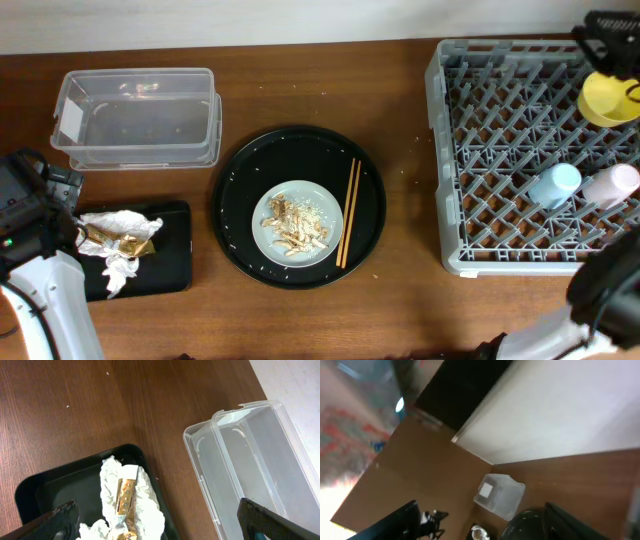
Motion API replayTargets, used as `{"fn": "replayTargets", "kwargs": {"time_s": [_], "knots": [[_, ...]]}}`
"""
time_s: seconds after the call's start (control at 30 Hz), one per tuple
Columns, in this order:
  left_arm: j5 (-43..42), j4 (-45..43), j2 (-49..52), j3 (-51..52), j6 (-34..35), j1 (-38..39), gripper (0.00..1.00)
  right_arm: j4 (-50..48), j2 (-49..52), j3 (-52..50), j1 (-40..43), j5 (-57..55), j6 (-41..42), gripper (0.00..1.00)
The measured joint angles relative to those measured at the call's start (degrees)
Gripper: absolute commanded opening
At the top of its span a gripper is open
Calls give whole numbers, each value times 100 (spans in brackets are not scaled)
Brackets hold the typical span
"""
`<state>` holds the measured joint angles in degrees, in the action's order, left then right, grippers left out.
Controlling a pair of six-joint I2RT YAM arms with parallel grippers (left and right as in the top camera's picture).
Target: Sort waste into correct bins and load items into the dishwasher rack
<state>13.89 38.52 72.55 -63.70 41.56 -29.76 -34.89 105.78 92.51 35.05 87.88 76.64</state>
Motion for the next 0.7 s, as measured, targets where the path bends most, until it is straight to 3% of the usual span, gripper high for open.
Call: {"fn": "replayTargets", "kwargs": {"time_s": [0.07, 0.13, 0.2, 0.23, 0.3, 0.33, 0.37, 0.53, 0.63, 0.7], "knots": [[0, 0, 0, 0, 0, 0, 99, -42, -1047, 4, -33, -87, 380, 86], [0, 2, 0, 0, 0, 0, 99, 103, -1777, 17, 33, -785, 354, 87], [0, 0, 0, 0, 0, 0, 99, 1537, -2015, 101, 374, -1751, 4, 88], [0, 9, 0, 0, 0, 0, 99, 2629, -2004, 170, 518, -2168, -363, 97], [0, 7, 0, 0, 0, 0, 99, 5189, -1799, 184, 870, -3676, -1749, 99], [0, 9, 0, 0, 0, 0, 99, 5858, -1735, 214, 916, -4378, -2490, 99], [0, 11, 0, 0, 0, 0, 99, 6277, -1751, 247, 901, -5158, -3287, 99], [0, 17, 0, 0, 0, 0, 99, 7165, -1414, 531, 111, -7613, -5445, 99], [2, 13, 0, 0, 0, 0, 99, 8824, 81, 2430, -487, -7958, -6290, 99], [0, 15, 0, 0, 0, 0, 99, 9359, 957, 3576, -728, -8059, -6874, 99]]}}
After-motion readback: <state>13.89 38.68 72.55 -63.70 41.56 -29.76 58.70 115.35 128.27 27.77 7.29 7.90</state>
